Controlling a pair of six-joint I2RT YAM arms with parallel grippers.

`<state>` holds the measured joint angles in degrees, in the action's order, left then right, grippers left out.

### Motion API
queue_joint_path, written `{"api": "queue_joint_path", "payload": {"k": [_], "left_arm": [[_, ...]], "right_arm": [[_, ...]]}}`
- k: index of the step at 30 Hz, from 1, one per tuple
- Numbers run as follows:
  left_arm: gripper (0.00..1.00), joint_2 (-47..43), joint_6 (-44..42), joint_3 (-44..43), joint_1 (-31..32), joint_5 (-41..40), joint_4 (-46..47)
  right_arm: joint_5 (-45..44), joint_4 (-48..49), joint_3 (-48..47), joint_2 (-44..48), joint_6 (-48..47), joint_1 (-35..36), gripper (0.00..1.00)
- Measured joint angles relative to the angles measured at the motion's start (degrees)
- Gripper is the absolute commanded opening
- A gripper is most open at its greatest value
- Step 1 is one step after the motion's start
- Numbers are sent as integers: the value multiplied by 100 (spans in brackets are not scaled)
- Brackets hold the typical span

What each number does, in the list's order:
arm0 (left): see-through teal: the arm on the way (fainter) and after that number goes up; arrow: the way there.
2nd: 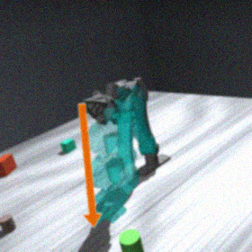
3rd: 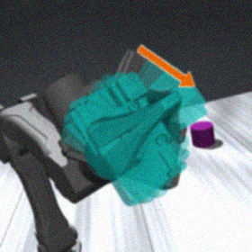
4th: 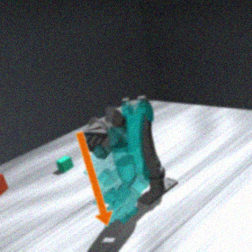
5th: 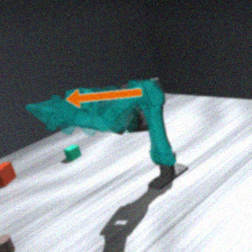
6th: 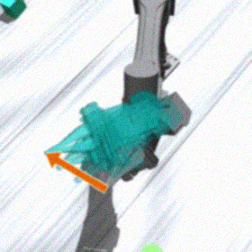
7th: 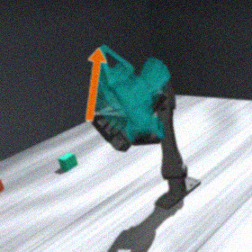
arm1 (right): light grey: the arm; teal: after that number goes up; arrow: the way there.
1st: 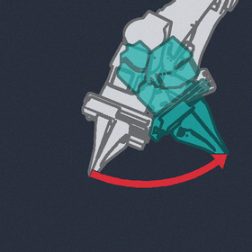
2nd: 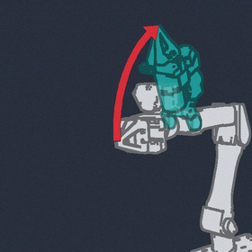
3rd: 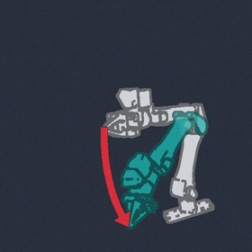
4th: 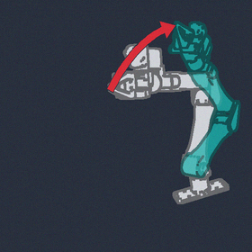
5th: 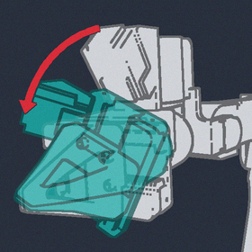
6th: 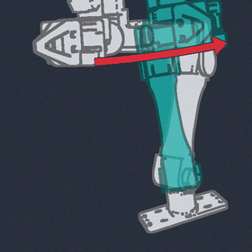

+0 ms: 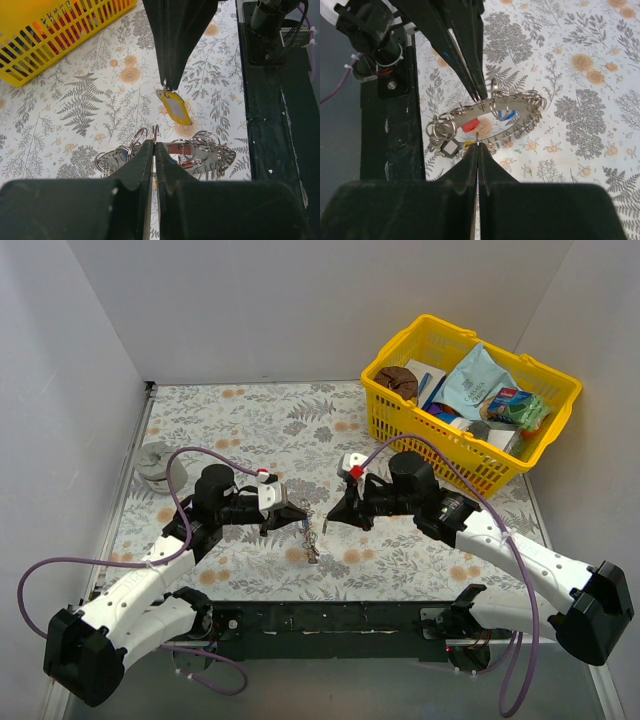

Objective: Put the keys on the keyring

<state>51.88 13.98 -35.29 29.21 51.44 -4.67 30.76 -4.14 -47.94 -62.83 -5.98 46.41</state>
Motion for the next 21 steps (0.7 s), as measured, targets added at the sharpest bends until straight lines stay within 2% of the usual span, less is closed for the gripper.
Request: {"api": "queue_joint_path", "payload": {"k": [11,21], "left_arm": [[0,122,55,0,0,-4,-4],[0,122,63,0,0,26,-7]], "right_arm": [[109,317,-138,-306,195,511,1],[-240,417,-319,-586,280,638,1]]}}
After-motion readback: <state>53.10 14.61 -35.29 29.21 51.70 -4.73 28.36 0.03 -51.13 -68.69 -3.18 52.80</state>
